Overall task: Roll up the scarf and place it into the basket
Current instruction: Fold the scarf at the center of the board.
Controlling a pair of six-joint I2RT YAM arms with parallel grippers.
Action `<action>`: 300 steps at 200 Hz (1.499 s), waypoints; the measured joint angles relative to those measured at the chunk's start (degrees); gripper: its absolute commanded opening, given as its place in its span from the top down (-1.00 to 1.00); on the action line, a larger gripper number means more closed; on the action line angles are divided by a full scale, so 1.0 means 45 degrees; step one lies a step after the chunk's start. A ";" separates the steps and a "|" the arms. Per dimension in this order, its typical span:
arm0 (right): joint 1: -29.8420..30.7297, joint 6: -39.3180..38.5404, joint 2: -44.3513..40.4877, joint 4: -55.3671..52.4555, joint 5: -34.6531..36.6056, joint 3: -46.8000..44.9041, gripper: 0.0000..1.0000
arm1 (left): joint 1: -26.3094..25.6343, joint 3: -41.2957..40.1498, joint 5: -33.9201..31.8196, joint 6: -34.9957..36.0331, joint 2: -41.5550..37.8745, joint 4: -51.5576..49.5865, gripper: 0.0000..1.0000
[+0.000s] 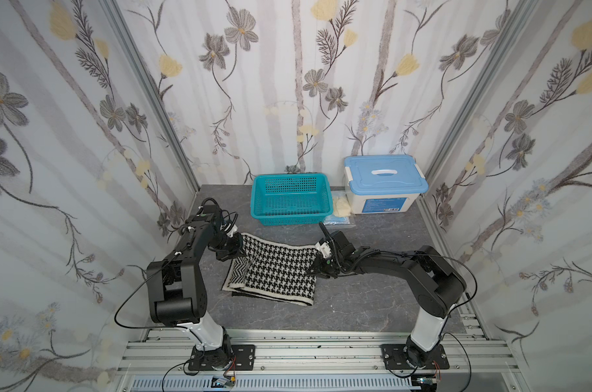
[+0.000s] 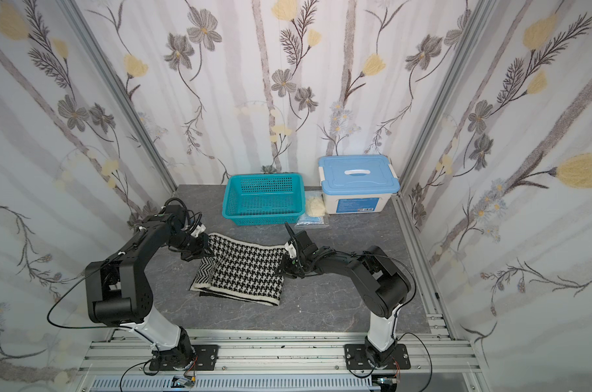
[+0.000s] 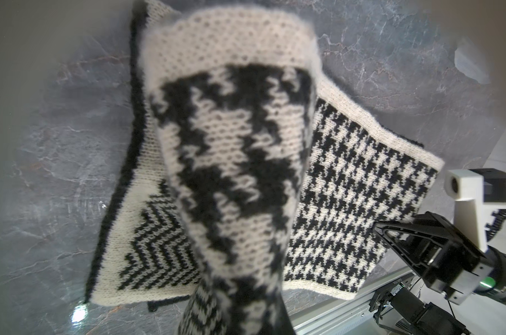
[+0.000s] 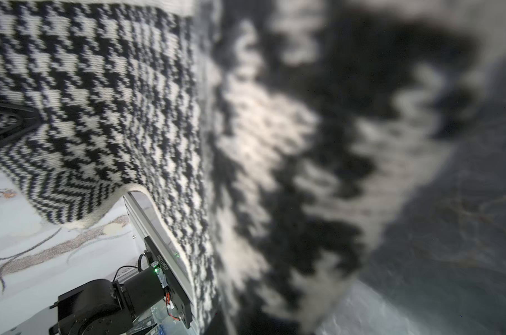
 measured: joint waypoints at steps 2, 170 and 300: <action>-0.0024 -0.0049 -0.0034 -0.0053 0.0024 0.0024 0.83 | 0.0000 -0.0029 -0.0005 0.0000 0.0000 0.0010 1.00; -0.1880 -0.2152 -0.0442 -0.3055 0.0267 0.0933 1.00 | -0.0559 -0.0495 -0.0588 -0.0204 -0.0350 -0.0437 -0.71; -0.2744 -0.2346 -0.1214 -0.3113 0.0175 0.0345 1.00 | -0.2025 -0.3934 0.0996 -0.3424 -0.0797 0.1870 0.04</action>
